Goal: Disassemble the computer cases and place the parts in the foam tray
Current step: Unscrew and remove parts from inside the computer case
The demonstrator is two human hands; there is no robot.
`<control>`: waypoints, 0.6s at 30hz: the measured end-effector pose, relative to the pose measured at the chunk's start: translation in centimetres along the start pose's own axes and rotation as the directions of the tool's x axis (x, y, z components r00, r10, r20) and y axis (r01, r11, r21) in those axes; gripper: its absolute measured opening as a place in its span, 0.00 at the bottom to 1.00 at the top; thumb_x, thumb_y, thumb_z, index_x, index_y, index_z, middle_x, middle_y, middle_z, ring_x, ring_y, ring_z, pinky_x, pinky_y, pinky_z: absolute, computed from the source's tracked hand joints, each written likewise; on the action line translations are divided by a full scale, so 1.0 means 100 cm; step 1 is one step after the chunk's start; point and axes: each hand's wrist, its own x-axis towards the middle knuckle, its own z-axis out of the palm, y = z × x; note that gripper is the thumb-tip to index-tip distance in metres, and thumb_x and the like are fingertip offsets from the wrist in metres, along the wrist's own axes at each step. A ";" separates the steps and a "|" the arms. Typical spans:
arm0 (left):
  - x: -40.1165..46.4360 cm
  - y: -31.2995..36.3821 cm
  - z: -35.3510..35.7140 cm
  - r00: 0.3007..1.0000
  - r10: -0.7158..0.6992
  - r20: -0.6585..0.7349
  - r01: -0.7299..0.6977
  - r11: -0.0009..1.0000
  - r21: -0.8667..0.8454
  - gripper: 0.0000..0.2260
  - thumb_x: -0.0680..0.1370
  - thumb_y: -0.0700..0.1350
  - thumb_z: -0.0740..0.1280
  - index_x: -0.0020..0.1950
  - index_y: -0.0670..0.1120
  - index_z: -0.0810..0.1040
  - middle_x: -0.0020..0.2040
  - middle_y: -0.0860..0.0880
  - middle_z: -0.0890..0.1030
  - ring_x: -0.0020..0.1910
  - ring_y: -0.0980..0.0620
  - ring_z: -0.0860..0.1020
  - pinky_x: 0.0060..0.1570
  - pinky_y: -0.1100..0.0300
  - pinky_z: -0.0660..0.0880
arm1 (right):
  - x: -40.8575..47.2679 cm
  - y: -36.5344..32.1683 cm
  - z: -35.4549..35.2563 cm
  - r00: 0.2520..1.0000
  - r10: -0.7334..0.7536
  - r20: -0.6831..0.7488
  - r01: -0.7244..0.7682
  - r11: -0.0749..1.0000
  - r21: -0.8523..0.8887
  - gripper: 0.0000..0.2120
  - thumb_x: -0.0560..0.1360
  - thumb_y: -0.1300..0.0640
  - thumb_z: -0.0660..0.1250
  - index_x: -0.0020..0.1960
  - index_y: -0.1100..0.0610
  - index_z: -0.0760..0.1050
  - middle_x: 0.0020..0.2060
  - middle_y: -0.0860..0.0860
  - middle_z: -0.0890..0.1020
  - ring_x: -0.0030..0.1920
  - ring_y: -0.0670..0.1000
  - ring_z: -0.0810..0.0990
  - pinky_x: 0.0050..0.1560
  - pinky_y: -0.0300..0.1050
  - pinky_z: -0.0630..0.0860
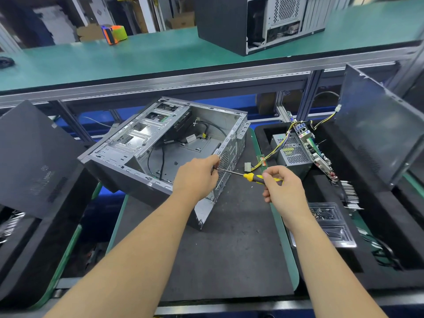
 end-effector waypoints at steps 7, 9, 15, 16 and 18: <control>-0.001 0.001 -0.001 1.000 -0.004 -0.008 0.004 1.000 -0.017 0.03 0.80 0.46 0.64 0.53 0.53 0.74 0.33 0.52 0.74 0.33 0.43 0.73 0.31 0.57 0.64 | 0.000 0.000 -0.003 0.997 -0.045 0.069 0.040 0.997 0.069 0.12 0.75 0.66 0.70 0.50 0.50 0.77 0.41 0.39 0.82 0.36 0.43 0.80 0.36 0.39 0.80; 0.000 0.001 -0.001 1.000 -0.013 -0.010 0.013 1.000 -0.019 0.04 0.79 0.46 0.63 0.53 0.53 0.75 0.35 0.50 0.78 0.35 0.42 0.74 0.33 0.56 0.65 | 0.001 0.001 -0.002 0.998 0.018 0.065 -0.020 1.000 0.021 0.04 0.77 0.57 0.71 0.49 0.51 0.77 0.43 0.45 0.81 0.34 0.47 0.80 0.31 0.40 0.77; -0.001 0.003 -0.001 1.000 -0.019 0.003 0.019 1.000 -0.017 0.05 0.80 0.46 0.63 0.55 0.52 0.75 0.36 0.50 0.76 0.38 0.40 0.75 0.36 0.54 0.70 | 0.004 0.005 -0.001 0.997 0.076 0.027 -0.074 0.996 -0.041 0.10 0.82 0.53 0.63 0.46 0.57 0.78 0.31 0.53 0.77 0.23 0.45 0.73 0.22 0.39 0.69; -0.001 0.003 -0.001 1.000 -0.021 0.001 0.021 1.000 -0.016 0.04 0.80 0.46 0.63 0.54 0.52 0.75 0.36 0.51 0.76 0.38 0.41 0.74 0.36 0.55 0.69 | 0.003 0.005 -0.001 0.998 0.055 0.017 -0.055 0.998 -0.032 0.09 0.82 0.54 0.63 0.46 0.57 0.78 0.30 0.52 0.77 0.23 0.44 0.72 0.23 0.38 0.69; -0.001 0.003 -0.001 1.000 -0.022 0.000 0.022 1.000 -0.017 0.03 0.80 0.47 0.63 0.54 0.52 0.74 0.36 0.50 0.77 0.37 0.41 0.74 0.36 0.55 0.68 | 0.004 0.004 0.000 0.999 0.035 -0.020 -0.034 0.999 0.009 0.09 0.81 0.56 0.64 0.44 0.56 0.78 0.29 0.49 0.77 0.23 0.43 0.71 0.23 0.37 0.68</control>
